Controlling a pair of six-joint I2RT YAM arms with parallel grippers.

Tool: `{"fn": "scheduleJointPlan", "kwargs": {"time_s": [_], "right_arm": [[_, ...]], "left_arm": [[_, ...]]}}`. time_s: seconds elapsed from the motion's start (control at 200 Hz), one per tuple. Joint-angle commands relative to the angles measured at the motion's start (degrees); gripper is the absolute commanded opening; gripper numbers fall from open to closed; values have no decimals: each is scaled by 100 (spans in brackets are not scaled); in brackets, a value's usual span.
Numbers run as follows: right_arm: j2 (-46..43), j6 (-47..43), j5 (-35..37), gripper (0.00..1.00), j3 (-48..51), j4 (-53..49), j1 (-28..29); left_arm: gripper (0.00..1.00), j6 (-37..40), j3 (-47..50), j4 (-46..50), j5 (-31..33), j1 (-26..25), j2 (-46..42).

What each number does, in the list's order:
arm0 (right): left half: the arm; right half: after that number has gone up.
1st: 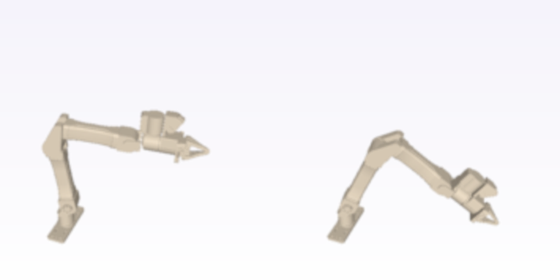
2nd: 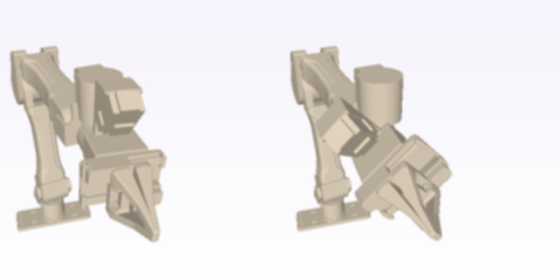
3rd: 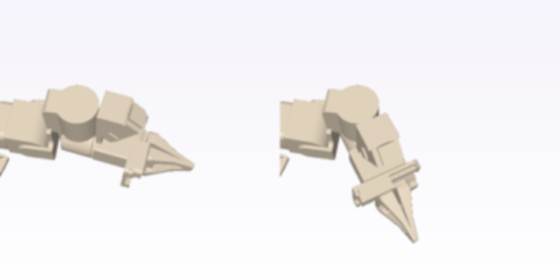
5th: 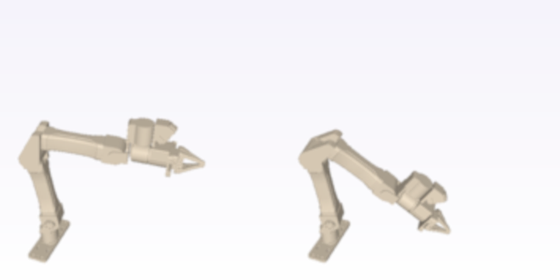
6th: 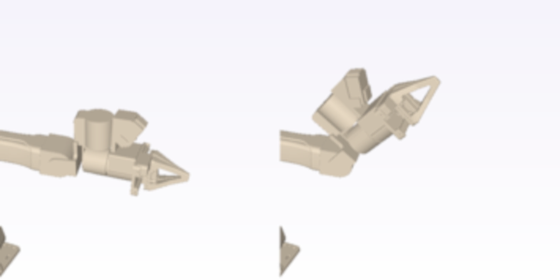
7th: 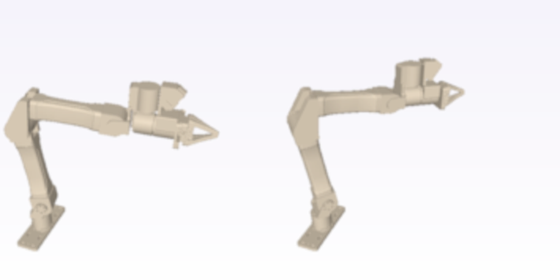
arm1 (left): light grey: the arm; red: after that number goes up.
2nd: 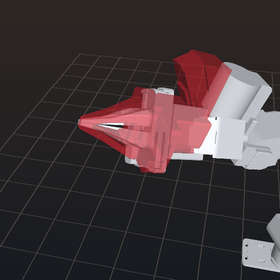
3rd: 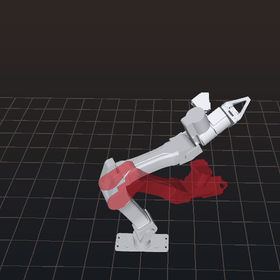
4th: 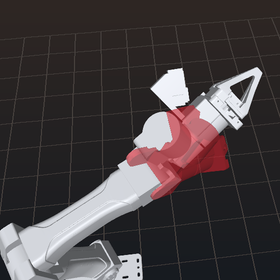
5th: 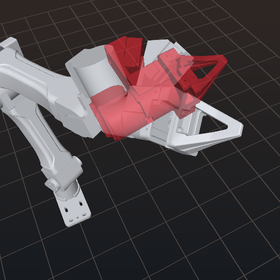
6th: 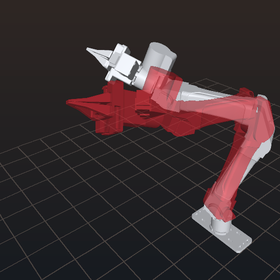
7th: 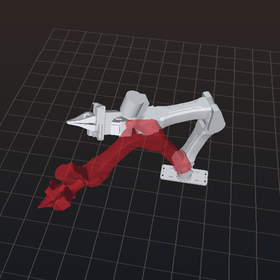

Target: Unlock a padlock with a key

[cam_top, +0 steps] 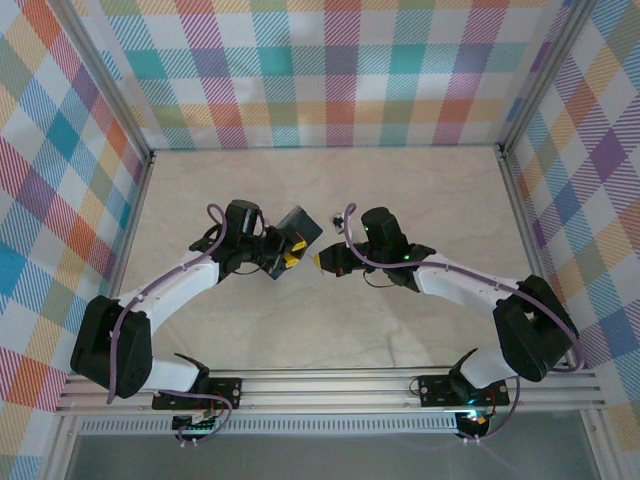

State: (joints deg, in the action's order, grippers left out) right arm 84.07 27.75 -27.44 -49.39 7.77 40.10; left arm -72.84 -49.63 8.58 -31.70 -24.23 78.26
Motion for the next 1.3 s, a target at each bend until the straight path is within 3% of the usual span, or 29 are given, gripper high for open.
{"fn": "scheduleJointPlan", "kwargs": {"time_s": [0.0,1.295], "right_arm": [[157,11,-177,5,-229,214,-3],[702,90,-379,5,-768,438,6]], "left_arm": [[17,60,31,-328,-113,32,-180],[17,132,142,-344,-286,-71,-338]]}}
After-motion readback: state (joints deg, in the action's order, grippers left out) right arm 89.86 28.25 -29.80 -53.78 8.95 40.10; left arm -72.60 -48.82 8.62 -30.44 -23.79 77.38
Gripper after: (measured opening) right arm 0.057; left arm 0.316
